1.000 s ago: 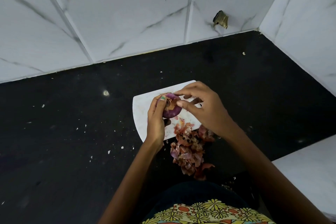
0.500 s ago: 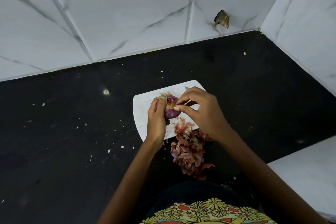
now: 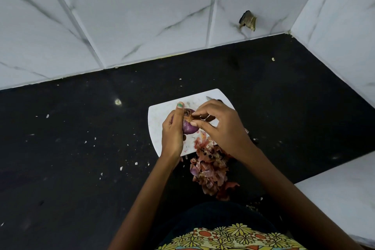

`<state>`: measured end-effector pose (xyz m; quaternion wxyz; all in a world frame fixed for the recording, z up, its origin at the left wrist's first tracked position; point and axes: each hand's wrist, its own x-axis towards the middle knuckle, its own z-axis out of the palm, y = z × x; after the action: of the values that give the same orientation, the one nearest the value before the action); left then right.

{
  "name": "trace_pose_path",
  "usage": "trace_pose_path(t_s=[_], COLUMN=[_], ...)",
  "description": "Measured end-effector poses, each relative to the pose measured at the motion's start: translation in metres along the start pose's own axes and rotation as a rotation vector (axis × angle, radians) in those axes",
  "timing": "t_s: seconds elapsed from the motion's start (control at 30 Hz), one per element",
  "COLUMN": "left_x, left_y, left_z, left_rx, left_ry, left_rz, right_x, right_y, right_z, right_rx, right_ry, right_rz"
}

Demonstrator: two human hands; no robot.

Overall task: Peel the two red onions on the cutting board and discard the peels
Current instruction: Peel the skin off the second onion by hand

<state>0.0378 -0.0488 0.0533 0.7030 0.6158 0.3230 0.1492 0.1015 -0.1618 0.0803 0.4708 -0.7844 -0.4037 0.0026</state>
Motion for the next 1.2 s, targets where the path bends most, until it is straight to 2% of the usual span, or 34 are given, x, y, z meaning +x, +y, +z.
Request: trace_pose_path(t_s=[0.47, 0.63, 0.87, 1.07, 1.2], left_x=[-0.001, -0.002, -0.003, -0.006, -0.007], left_y=[-0.001, 0.002, 0.003, 0.004, 0.009], left_z=[-0.001, 0.0, 0.001, 0.0, 0.0], left_rx=[0.054, 0.047, 0.054, 0.021, -0.049], left_ry=[-0.016, -0.008, 0.009, -0.033, -0.054], left_rz=[0.014, 0.051, 0.048, -0.063, -0.134], right_x=[0.002, 0.0, -0.002, -0.002, -0.003], right_y=[0.0, -0.002, 0.0, -0.002, -0.006], right_z=[-0.004, -0.007, 0.003, 0.002, -0.004], right_rx=[0.012, 0.136, 0.011, 0.052, 0.17], right_ry=[-0.152, -0.074, 0.037, -0.049, -0.003], right_rz=[0.083, 0.151, 0.058, 0.116, 0.155])
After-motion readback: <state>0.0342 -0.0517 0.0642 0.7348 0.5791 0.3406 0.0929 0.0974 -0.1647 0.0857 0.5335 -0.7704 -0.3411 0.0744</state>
